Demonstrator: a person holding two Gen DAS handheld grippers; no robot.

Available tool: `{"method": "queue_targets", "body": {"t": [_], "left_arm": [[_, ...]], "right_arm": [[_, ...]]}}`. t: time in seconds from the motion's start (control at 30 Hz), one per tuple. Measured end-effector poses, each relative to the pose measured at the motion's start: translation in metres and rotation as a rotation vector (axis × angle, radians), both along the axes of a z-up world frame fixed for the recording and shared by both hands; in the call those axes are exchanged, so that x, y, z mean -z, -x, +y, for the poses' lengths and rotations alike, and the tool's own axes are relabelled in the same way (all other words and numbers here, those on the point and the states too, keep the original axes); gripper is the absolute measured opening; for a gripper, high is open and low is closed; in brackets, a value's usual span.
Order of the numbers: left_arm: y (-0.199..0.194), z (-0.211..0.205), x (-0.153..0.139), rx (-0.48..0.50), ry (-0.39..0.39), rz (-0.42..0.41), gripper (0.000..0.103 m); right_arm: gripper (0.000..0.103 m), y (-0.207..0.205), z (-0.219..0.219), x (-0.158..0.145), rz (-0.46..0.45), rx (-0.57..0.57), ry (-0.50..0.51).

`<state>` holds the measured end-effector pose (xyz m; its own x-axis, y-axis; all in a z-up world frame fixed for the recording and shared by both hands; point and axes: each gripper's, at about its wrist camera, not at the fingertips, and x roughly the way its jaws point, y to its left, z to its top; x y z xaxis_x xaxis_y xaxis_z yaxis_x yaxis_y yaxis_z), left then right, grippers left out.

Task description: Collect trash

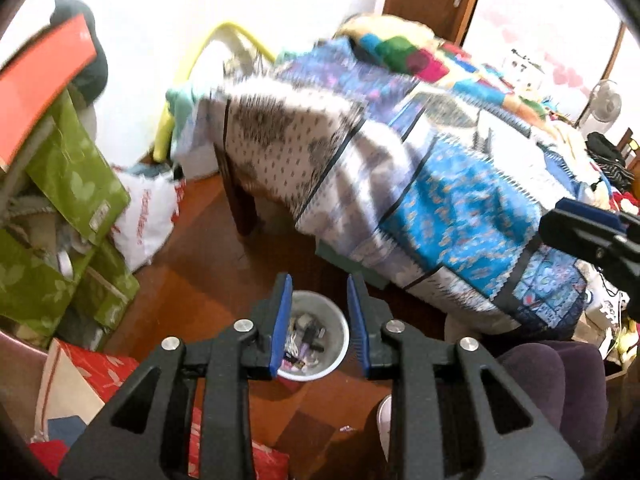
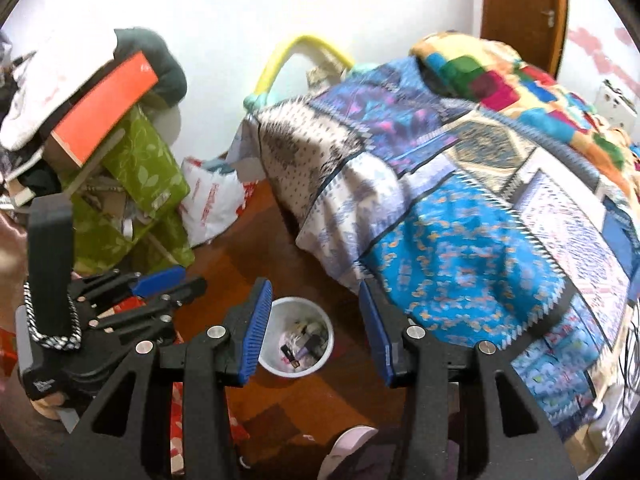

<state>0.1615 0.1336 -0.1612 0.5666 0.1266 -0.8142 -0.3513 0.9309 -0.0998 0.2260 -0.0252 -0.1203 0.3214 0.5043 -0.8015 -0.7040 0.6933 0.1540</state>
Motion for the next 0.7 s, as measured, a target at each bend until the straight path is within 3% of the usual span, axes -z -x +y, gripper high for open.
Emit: {"method": "queue_targets", "body": {"t": [0.17,0.53,0.7], "left_arm": [[0.025,-0.034,-0.051,0.042,-0.065,-0.125,0.042],[0.093,-0.107,-0.145,0.181,-0.129,-0.419,0.044],[0.125,-0.128,-0.165,0.234,-0.106,-0.505,0.044]], "right_arm": [[0.042,0.026,-0.038,-0.034,-0.109,0.065,-0.051],[0.042,0.107,-0.119,-0.109,-0.395,0.273,-0.166],[0.042,0.146,-0.151,-0.129,-0.463,0.377,-0.246]]}}
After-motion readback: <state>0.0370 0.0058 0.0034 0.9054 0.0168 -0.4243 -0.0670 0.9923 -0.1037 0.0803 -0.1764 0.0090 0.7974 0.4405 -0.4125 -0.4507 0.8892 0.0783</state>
